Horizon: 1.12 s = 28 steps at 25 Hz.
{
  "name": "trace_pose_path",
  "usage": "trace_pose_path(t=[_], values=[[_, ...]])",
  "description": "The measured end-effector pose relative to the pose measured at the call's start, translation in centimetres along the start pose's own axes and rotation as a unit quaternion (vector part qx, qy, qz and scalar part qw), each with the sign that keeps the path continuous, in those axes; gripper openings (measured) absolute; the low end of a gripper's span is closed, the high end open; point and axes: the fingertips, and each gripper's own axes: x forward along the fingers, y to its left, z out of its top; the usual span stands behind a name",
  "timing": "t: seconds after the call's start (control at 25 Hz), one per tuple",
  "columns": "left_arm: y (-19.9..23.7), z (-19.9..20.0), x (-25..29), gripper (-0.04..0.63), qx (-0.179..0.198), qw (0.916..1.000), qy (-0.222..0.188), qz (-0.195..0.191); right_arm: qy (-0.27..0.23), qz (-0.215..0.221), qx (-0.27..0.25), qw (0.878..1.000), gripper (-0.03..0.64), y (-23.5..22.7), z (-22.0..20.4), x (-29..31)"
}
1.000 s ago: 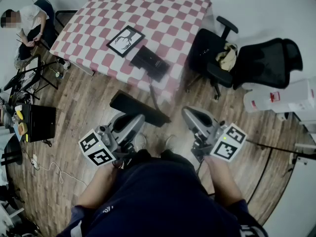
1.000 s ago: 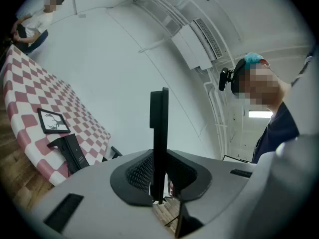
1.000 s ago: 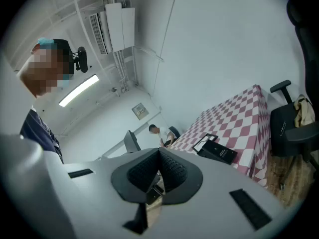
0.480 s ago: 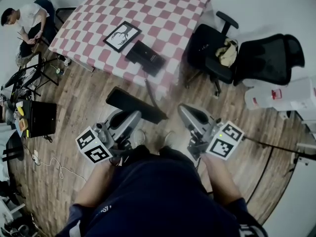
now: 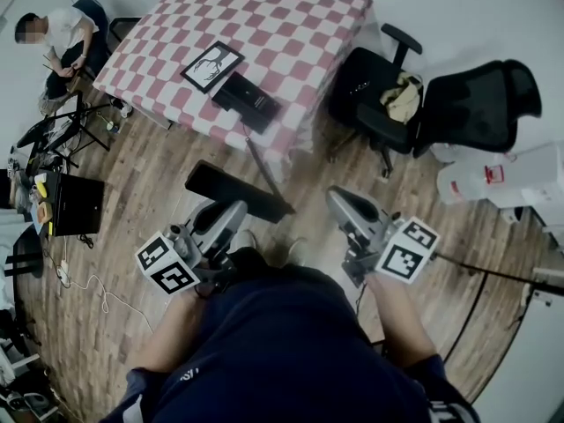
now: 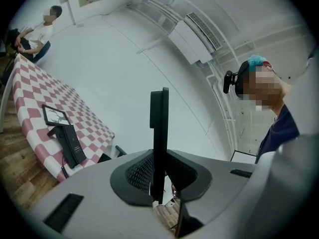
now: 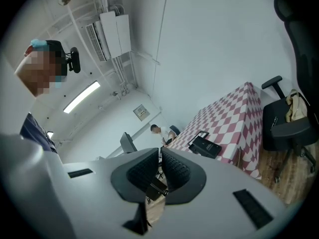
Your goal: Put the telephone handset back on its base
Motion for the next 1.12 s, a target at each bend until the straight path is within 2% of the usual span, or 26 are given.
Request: trace_pose_path(t=[0.28,0.48,0.72,1.12], values=[[0.1,0.0,1.6,0.092,0.003,1.0,-0.005,0.001,0.002,-0.003,0.0,1.0,0.017,-1.1,0.7,-1.0],[1.7,0.4,2.1,0.092,-0.001,1.0,-0.01,0.002,0.019,-0.005,0.009,1.0,0.017,-2.4,0.5,0.5],[5.5,1.6,2.5,0.092,-0.018,0.9998,-0.012,0.005,0.035,-0.006,0.012,0.999,0.017,-3.8,1.1,4.5],[13.9,4.8,4.2,0.092,-0.051,0.9987,0.007,-0.001,0.044,-0.016,0.02,0.999,0.017,-6.9,3.2,13.2]])
